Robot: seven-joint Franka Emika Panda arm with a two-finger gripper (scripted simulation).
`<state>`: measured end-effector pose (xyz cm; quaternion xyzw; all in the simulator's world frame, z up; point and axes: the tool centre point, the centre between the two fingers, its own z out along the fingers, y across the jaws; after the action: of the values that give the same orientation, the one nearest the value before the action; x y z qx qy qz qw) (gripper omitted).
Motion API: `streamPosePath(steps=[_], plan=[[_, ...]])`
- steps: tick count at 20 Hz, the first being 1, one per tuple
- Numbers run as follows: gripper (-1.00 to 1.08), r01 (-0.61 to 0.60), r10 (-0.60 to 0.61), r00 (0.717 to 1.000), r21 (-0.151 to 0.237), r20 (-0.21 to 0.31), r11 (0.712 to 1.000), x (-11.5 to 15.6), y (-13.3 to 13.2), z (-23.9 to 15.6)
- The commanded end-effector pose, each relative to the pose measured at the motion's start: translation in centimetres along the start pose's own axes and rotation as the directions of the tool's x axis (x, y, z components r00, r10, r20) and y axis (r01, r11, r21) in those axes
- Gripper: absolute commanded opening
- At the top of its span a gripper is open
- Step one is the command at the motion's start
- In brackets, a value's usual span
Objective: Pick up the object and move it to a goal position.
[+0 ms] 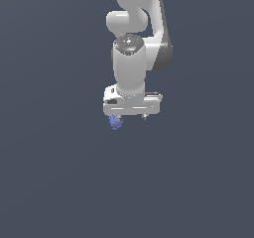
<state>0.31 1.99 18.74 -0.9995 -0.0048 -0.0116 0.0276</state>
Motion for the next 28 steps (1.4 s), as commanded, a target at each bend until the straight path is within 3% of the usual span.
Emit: streamPosePath(steps=[1, 17, 28], plan=[[1.00, 0.000, 0.000, 1.000, 0.003, -0.003, 1.000, 0.1, -0.1, -0.2], [1.00, 0.133, -0.132, 0.991, -0.017, 0.007, 0.991, -1.9, 2.5, 2.6], [1.00, 0.357, -0.356, 0.934, -0.036, 0.030, 0.933, -5.9, 6.3, 6.7]])
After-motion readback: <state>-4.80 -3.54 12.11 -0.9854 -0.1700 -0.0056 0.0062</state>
